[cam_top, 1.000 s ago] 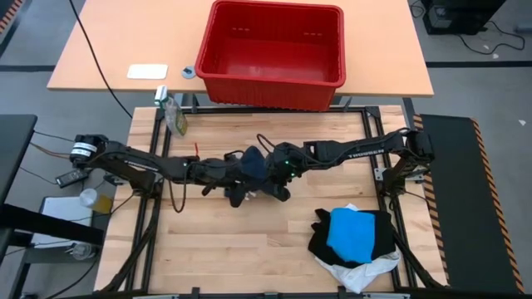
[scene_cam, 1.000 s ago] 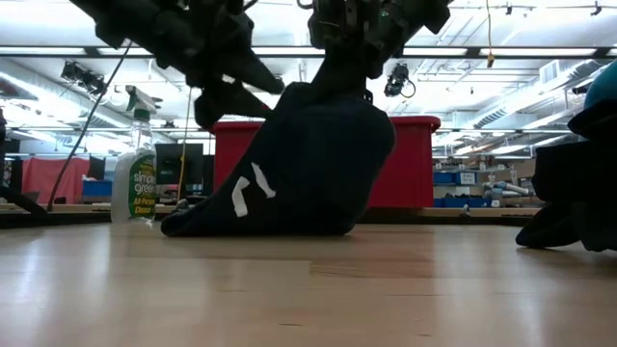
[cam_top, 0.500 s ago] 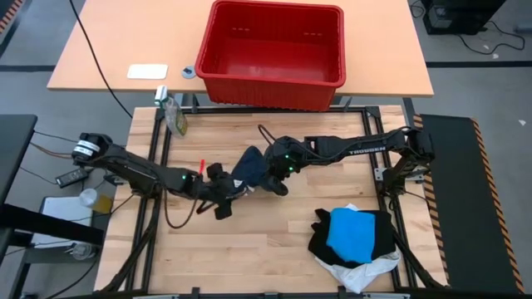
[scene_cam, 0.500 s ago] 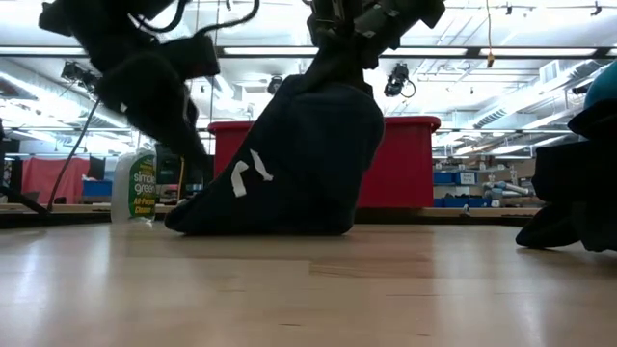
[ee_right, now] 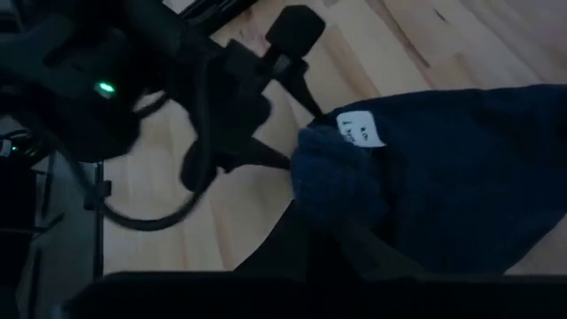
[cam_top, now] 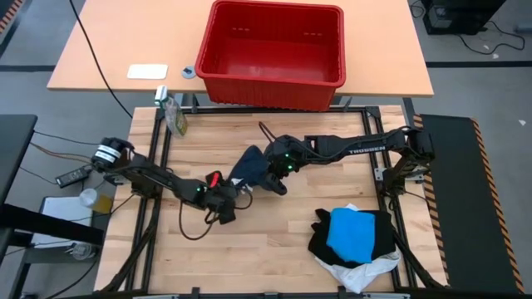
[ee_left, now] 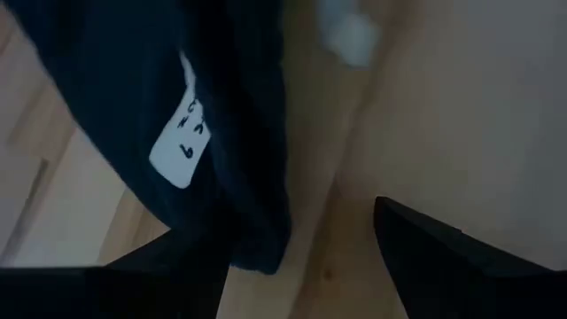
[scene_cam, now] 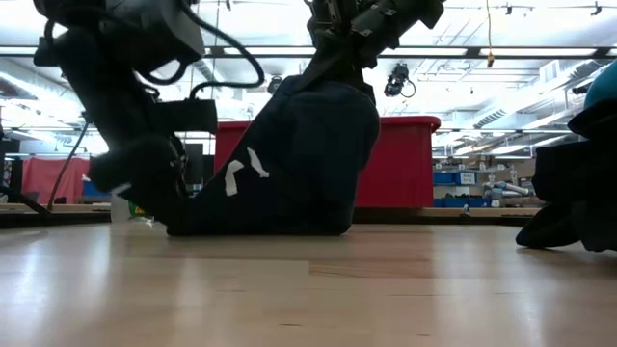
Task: Fold laundry
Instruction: Fold the dark blue shorts
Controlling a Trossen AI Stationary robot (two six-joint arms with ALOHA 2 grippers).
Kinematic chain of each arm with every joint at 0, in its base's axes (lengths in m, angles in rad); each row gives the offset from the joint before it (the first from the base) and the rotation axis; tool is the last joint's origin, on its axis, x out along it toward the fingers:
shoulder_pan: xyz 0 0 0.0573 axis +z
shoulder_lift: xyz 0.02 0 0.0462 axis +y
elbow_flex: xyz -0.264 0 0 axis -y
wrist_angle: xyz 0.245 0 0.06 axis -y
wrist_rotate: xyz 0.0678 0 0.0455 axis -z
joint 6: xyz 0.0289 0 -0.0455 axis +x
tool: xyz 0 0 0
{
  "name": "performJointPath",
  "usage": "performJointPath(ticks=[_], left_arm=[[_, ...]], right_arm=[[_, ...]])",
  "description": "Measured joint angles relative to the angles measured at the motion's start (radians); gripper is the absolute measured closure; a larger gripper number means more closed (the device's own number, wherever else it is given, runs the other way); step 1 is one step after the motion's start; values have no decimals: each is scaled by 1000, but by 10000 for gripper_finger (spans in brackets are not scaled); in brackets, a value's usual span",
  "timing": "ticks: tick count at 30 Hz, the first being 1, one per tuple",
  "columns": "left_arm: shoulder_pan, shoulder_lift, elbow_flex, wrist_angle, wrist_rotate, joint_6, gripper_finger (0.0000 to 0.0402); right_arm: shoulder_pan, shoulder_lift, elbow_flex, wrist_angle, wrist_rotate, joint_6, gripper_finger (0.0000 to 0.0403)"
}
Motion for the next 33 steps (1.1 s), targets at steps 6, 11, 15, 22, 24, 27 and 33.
performJointPath(ticks=[6, 11, 15, 22, 24, 27, 33], left_arm=[[0, 14, 0, 5, -57, -90, 173], [-44, -60, 0, -55, -65, -94, 203], [-88, -113, 0, -132, -156, -107, 210], [-121, -96, 0, -73, -219, -216, 149], [-125, -84, 0, -72, -254, -264, 122], [-125, -70, -3, -80, -329, -320, 92], [-123, 8, -2, 18, -335, -291, 80]], right_arm=[[0, 0, 0, 1, -32, 18, 386], [0, -14, 0, -21, -73, 31, 386], [-10, -14, 0, -22, -71, 33, 385], [-17, -14, 0, -17, -58, 32, 385], [-18, -14, 0, -16, -59, 32, 385], [-18, -14, 0, -9, -59, 33, 385], [-18, -14, 0, 12, -59, 30, 385]])
